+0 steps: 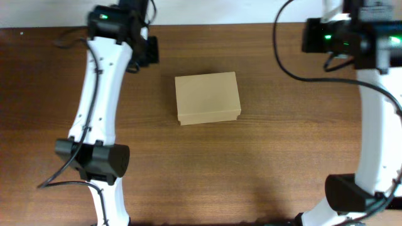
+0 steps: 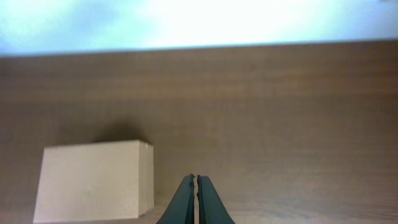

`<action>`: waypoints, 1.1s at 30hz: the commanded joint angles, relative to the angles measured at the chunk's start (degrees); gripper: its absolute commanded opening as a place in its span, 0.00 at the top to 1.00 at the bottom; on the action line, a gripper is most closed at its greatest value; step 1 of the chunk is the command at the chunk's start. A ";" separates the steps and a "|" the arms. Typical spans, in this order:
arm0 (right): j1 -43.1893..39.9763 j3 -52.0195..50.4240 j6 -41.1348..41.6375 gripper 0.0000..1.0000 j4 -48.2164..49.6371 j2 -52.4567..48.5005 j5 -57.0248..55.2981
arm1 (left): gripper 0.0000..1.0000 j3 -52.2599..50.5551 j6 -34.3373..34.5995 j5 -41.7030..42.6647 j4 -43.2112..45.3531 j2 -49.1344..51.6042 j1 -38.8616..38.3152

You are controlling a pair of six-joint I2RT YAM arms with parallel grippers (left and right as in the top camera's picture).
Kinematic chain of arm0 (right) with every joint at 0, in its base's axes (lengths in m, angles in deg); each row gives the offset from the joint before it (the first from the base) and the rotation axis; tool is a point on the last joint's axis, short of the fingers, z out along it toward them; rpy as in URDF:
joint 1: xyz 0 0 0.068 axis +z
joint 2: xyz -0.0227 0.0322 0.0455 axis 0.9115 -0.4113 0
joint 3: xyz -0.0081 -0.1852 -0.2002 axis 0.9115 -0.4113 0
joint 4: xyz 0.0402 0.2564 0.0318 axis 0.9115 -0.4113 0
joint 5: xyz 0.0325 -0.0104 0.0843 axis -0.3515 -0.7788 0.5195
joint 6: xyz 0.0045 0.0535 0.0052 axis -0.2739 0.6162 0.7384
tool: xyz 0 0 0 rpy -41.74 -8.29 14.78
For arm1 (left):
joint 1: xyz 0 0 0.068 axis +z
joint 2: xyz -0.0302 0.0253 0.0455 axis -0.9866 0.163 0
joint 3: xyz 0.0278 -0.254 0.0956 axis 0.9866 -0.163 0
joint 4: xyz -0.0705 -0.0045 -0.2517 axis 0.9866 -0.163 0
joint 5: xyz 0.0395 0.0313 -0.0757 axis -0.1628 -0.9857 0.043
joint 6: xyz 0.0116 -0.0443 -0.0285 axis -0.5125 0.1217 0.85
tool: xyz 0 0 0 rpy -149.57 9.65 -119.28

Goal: Pack container

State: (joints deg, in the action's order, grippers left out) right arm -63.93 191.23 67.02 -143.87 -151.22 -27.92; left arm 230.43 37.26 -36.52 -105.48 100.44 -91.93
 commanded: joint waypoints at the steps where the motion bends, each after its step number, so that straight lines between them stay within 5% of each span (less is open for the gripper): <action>1: -0.37 3.78 -0.46 0.96 -0.15 3.80 -0.85 | 0.98 9.01 -2.36 -2.43 -2.54 -0.28 1.11; 6: -0.35 9.46 -0.44 0.95 0.22 9.25 -0.85 | 0.97 22.53 -6.05 -2.08 -6.10 -0.94 2.01; 9: -0.35 12.26 -0.44 0.82 0.35 12.59 -0.83 | 0.92 27.71 -7.50 -2.47 -6.08 -3.23 1.97; 14: -0.35 12.85 -0.44 0.37 1.51 17.29 -0.83 | 0.71 32.52 -7.48 -3.19 -6.05 -7.74 2.01; 15: -0.35 12.85 -0.44 0.03 1.33 17.81 -0.83 | 0.57 32.74 -7.50 -3.19 -6.08 -8.35 2.01; 17: -0.35 12.85 -0.44 0.01 1.05 18.53 -0.83 | 0.05 32.79 -7.50 -3.19 -6.08 -9.38 2.01; 18: -0.35 12.85 -0.44 0.01 0.98 18.86 -0.83 | 0.00 32.81 -7.50 -3.19 -6.08 -9.68 2.01; 33: -0.35 12.74 -0.44 0.01 -5.62 18.93 -0.83 | 0.00 32.76 -7.48 -3.17 -6.08 -9.81 2.01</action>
State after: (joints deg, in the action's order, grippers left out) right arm -64.19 203.91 66.62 -148.46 -132.73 -28.06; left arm 263.31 30.30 -39.08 -111.40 90.25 -90.12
